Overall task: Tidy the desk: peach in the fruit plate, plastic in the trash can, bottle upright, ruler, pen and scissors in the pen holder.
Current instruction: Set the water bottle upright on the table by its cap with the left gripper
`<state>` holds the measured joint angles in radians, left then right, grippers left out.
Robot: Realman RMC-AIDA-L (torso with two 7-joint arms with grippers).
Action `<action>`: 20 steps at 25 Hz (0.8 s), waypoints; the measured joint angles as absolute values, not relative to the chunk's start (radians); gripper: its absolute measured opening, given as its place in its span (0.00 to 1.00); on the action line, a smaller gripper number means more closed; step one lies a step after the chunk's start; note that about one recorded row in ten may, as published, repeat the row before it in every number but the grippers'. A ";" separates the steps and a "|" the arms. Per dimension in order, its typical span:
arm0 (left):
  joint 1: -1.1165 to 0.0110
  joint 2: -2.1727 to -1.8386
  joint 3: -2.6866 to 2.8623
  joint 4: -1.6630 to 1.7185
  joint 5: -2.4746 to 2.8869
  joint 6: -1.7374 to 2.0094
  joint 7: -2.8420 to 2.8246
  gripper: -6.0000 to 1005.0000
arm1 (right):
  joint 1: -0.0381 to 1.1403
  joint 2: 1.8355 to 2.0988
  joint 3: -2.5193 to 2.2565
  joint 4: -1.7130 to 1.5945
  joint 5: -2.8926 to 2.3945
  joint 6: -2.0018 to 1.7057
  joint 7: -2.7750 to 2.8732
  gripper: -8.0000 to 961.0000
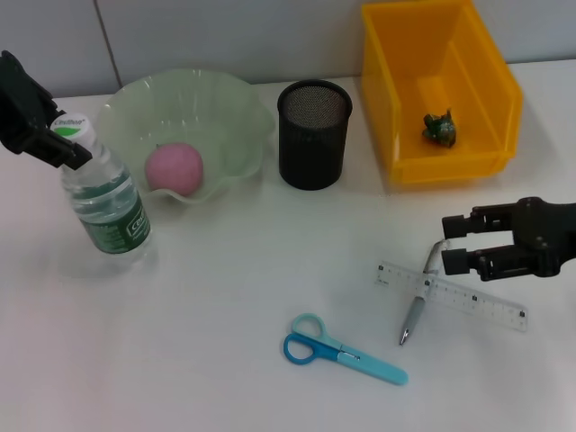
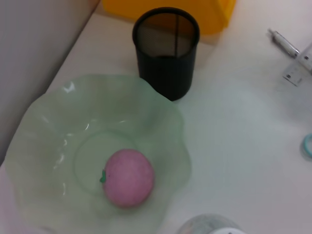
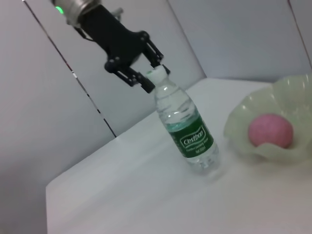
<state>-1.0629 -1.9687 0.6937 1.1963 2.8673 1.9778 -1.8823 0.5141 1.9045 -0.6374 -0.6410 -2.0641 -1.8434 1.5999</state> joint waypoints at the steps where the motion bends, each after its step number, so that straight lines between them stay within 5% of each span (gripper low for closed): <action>1: -1.063 -1.969 0.694 1.196 2.867 1.978 -1.882 0.44 | 0.511 1.906 -0.632 -0.641 -2.064 -1.845 1.574 0.78; 20: -1.017 -1.977 0.703 1.202 2.875 1.912 -2.072 0.44 | 0.498 1.935 -0.624 -0.732 -2.054 -1.892 1.382 0.78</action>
<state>-1.0166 -1.9769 0.7027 1.2017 2.8755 1.9124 -2.0724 0.4984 1.9347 -0.6242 -0.7324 -2.0543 -1.8924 1.3816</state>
